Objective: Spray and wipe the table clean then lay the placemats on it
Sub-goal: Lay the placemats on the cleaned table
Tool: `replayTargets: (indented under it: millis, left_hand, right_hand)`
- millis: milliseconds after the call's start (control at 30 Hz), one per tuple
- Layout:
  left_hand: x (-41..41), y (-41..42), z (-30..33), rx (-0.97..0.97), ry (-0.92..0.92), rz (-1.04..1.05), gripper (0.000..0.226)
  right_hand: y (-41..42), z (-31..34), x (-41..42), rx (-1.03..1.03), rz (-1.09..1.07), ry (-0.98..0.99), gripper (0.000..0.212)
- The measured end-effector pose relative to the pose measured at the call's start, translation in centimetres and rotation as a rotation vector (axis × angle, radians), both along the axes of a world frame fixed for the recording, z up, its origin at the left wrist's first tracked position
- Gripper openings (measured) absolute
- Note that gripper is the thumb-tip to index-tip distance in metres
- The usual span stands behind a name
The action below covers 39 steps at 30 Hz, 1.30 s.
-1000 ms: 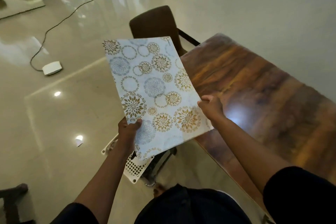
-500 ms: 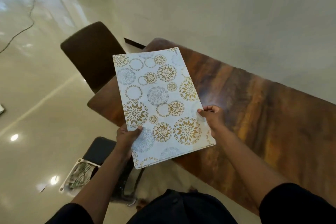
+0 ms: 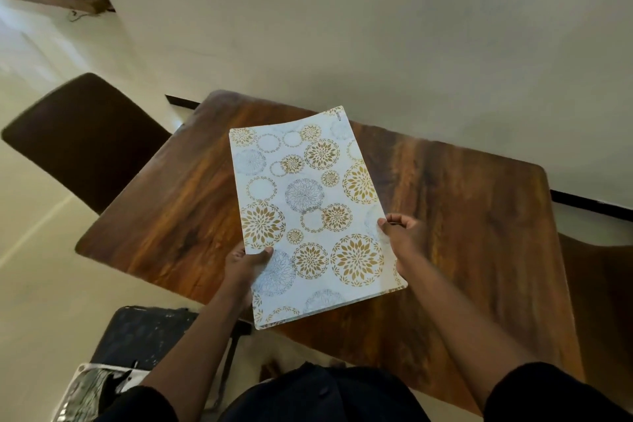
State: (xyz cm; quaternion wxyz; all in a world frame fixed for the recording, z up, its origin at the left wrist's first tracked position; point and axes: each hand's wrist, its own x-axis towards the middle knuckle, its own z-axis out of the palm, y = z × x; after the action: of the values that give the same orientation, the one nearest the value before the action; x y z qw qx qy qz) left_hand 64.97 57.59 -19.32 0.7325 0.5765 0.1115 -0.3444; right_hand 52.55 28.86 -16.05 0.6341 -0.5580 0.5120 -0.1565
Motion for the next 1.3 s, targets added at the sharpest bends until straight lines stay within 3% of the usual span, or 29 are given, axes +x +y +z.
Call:
replayTargets:
  millis: [167,500,700,900,1067,1300]
  left_hand:
    - [1.6,-3.5,-0.4,0.069,0.026,-0.061,0.035]
    - [5.0,-8.8,-0.2,0.063,0.014,-0.221,0.042]
    - [7.0,-10.1,-0.6,0.012,0.05,-0.362,0.042]
    - [7.9,-11.6,-1.3,0.089,0.002,-0.493,0.029]
    - [7.7,-13.3,-2.2,0.176,-0.008,-0.48,0.033]
    - [6.3,-14.2,-2.8,0.075,-0.014,-0.4,0.033]
  right_hand:
    - [-1.9,-1.0,-1.6,-0.038,-0.098,0.026,0.008]
    - [-3.3,-2.0,-3.8,-0.151,-0.28,0.109,0.009]
    - [-3.2,-2.0,-4.8,-0.155,-0.354,0.111,0.027]
    - [-2.3,-1.9,-5.8,-0.118,-0.464,0.046,0.025]
    - [-2.0,-2.7,-7.6,-0.076,-0.491,0.002,0.023]
    - [-3.6,-3.1,-10.9,0.025,-0.549,0.012,0.018]
